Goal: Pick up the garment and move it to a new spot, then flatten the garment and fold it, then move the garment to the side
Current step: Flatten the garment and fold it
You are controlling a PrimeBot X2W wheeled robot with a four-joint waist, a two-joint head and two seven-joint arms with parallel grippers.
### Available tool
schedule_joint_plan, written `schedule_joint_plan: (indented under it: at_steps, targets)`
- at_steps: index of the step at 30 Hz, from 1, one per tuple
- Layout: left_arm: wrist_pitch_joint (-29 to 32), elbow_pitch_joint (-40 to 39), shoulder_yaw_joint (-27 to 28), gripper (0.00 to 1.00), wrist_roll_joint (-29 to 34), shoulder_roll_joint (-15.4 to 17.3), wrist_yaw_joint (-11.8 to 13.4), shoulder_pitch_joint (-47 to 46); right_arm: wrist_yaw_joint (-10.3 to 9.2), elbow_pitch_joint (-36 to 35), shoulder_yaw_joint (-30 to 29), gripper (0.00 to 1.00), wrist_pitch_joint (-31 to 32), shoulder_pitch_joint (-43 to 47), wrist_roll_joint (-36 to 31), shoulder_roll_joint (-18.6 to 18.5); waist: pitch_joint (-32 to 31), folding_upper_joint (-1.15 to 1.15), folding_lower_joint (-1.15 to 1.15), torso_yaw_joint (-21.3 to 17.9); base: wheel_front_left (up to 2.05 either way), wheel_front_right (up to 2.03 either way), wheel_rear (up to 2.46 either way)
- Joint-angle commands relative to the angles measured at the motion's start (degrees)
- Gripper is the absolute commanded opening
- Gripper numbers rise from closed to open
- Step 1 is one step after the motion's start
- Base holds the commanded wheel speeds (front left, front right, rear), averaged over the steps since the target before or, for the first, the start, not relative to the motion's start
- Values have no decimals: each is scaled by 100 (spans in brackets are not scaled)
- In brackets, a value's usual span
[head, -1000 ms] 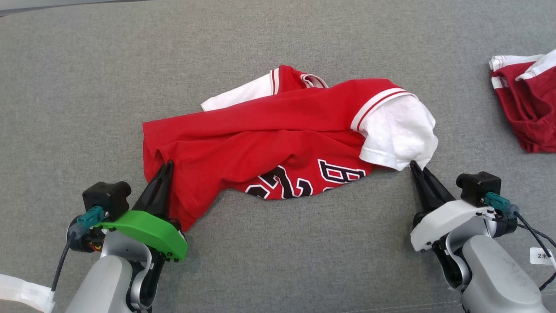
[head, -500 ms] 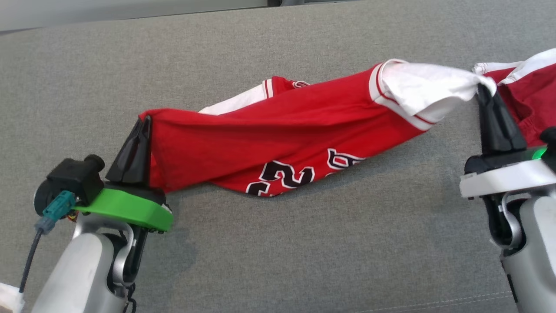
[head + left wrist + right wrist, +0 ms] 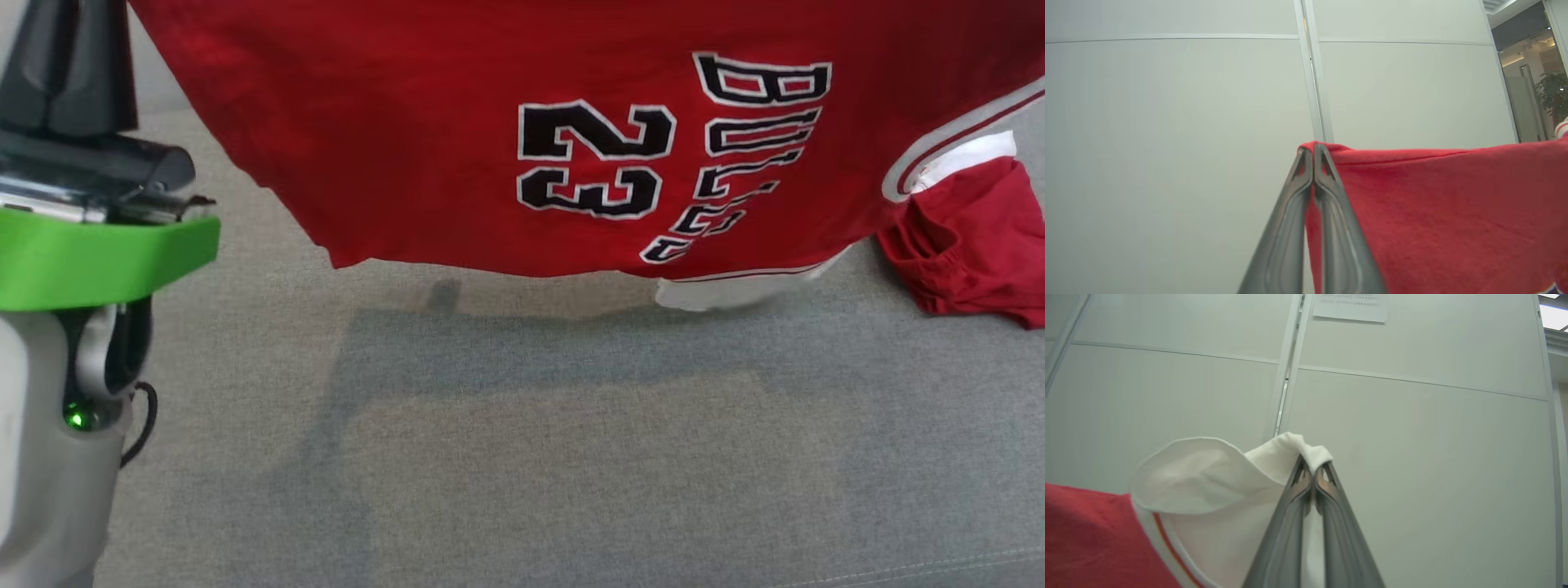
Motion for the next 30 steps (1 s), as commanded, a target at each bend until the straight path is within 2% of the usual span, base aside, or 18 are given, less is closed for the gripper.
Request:
schedule_joint_plan:
  at_steps: [1, 6, 10, 14, 18, 21, 24, 30]
  targets:
    - [-10, -48, 47, 0, 77, 76, 54, -144, -7, -78, -29, 0, 62, -67, -48, -3, -186, 0, 0, 24, 0, 0, 0]
    - [53, -284, 136, 0, 203, 149, 141, -551, -7, -382, -91, 0, 346, -267, -59, -9, -431, 0, 0, 8, 0, 0, 0]
    - [110, -394, 144, 0, 201, 136, 217, -490, -7, -472, -50, 0, 489, -105, -18, 42, -522, 0, 0, -9, 0, 0, 0]
    - [131, -394, 133, 0, 118, 92, 285, -282, -7, -409, 17, 0, 584, 45, 76, 87, -506, 0, 0, -16, 0, 0, 0]
    - [82, -314, 97, 0, 92, 62, 251, -327, -7, -138, 144, 0, 570, -82, 242, 30, -379, 0, 0, 1, 0, 0, 0]
    - [-27, -192, 140, 0, 56, 35, 223, -526, -7, 231, 357, 0, 455, -453, 429, 2, -141, 0, 0, -45, 0, 0, 0]
    - [-279, 162, 138, 0, 38, -56, 137, -838, -8, 910, 658, 0, 267, -1033, 504, -81, 108, 0, 0, -50, 0, 0, 0]
    - [-828, 1629, 47, 0, 102, -342, -226, -2054, -7, 2461, 1233, 0, -297, -2632, 680, -34, 598, 0, 0, 48, 0, 0, 0]
